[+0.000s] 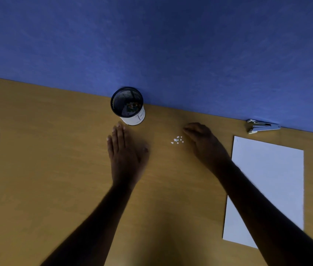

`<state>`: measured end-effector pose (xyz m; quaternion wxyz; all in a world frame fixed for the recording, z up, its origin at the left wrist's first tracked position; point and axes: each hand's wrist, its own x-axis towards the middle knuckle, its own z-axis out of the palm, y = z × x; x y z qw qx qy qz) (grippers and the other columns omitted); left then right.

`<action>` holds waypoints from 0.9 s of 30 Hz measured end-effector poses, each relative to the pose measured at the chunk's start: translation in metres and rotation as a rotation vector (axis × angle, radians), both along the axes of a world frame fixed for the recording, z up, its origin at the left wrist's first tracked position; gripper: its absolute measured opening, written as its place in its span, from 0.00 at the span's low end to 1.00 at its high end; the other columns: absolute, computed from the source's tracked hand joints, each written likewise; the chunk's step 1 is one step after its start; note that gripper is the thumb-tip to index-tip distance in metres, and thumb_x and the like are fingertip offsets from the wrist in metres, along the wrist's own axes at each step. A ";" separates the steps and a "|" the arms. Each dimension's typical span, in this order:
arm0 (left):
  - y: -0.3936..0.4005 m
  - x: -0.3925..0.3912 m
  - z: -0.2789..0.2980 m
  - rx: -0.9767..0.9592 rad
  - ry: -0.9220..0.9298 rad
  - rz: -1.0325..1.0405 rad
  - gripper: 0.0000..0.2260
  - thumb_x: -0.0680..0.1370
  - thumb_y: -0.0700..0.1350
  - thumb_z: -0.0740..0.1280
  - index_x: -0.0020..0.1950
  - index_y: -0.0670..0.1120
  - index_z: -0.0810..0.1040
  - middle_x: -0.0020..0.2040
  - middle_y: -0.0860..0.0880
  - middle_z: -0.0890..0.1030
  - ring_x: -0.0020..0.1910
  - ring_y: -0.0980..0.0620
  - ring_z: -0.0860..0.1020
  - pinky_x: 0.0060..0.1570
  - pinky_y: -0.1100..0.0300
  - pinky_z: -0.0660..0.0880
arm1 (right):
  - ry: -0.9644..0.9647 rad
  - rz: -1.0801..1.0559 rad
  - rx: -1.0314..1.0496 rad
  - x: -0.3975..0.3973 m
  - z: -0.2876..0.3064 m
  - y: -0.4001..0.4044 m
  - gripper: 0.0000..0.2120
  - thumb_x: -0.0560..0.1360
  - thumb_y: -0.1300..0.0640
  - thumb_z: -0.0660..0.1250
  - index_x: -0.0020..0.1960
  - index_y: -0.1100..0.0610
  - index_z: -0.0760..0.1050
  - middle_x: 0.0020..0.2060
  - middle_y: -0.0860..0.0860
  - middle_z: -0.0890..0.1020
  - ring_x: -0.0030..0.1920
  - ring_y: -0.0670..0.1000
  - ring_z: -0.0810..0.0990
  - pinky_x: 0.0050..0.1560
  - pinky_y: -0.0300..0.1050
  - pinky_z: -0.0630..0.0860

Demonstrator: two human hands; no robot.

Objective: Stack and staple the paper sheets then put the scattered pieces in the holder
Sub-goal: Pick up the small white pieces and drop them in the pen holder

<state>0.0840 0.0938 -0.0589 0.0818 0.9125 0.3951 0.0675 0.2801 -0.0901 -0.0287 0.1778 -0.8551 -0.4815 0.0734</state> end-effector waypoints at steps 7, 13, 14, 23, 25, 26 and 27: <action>0.001 0.000 -0.004 0.004 -0.025 -0.006 0.38 0.83 0.62 0.57 0.84 0.37 0.57 0.86 0.39 0.58 0.86 0.41 0.55 0.85 0.40 0.52 | 0.085 0.093 0.036 -0.034 0.002 0.020 0.15 0.78 0.68 0.66 0.64 0.62 0.79 0.61 0.57 0.80 0.60 0.54 0.79 0.63 0.44 0.77; 0.000 0.001 -0.002 0.010 -0.027 -0.001 0.38 0.83 0.62 0.58 0.85 0.37 0.56 0.86 0.39 0.57 0.87 0.41 0.54 0.85 0.41 0.51 | 0.240 -0.090 0.073 -0.030 0.008 0.012 0.16 0.81 0.63 0.64 0.68 0.58 0.77 0.66 0.54 0.77 0.66 0.52 0.76 0.68 0.42 0.72; 0.000 0.000 -0.002 0.014 -0.024 0.004 0.38 0.83 0.62 0.58 0.85 0.37 0.56 0.86 0.39 0.57 0.87 0.41 0.54 0.85 0.41 0.51 | 0.242 -0.136 0.078 -0.024 0.005 0.009 0.15 0.82 0.62 0.63 0.68 0.58 0.77 0.65 0.54 0.78 0.65 0.52 0.76 0.68 0.45 0.74; 0.001 -0.001 -0.004 0.014 -0.005 0.002 0.39 0.83 0.63 0.56 0.85 0.37 0.55 0.86 0.40 0.56 0.87 0.42 0.53 0.85 0.42 0.50 | 0.281 -0.106 0.011 -0.031 -0.002 0.017 0.16 0.82 0.50 0.65 0.68 0.53 0.77 0.65 0.50 0.78 0.66 0.49 0.73 0.63 0.38 0.68; 0.001 -0.001 -0.003 0.014 -0.004 0.001 0.39 0.83 0.63 0.56 0.85 0.37 0.56 0.86 0.40 0.56 0.87 0.42 0.53 0.85 0.42 0.50 | 0.300 -0.137 0.022 -0.032 -0.003 0.021 0.16 0.81 0.49 0.66 0.67 0.52 0.78 0.63 0.49 0.79 0.65 0.48 0.74 0.62 0.39 0.69; 0.001 0.000 -0.003 0.012 -0.002 0.001 0.39 0.83 0.63 0.56 0.85 0.37 0.55 0.86 0.40 0.56 0.87 0.42 0.53 0.86 0.42 0.50 | 0.309 -0.150 0.044 -0.032 -0.004 0.022 0.15 0.81 0.50 0.67 0.65 0.52 0.80 0.62 0.49 0.80 0.64 0.49 0.75 0.62 0.39 0.70; 0.001 0.000 -0.003 0.010 0.000 0.002 0.39 0.83 0.63 0.56 0.85 0.37 0.55 0.86 0.40 0.56 0.87 0.42 0.53 0.86 0.42 0.50 | 0.313 -0.159 0.071 -0.031 -0.004 0.023 0.13 0.80 0.51 0.69 0.63 0.52 0.81 0.60 0.49 0.81 0.62 0.49 0.76 0.62 0.41 0.72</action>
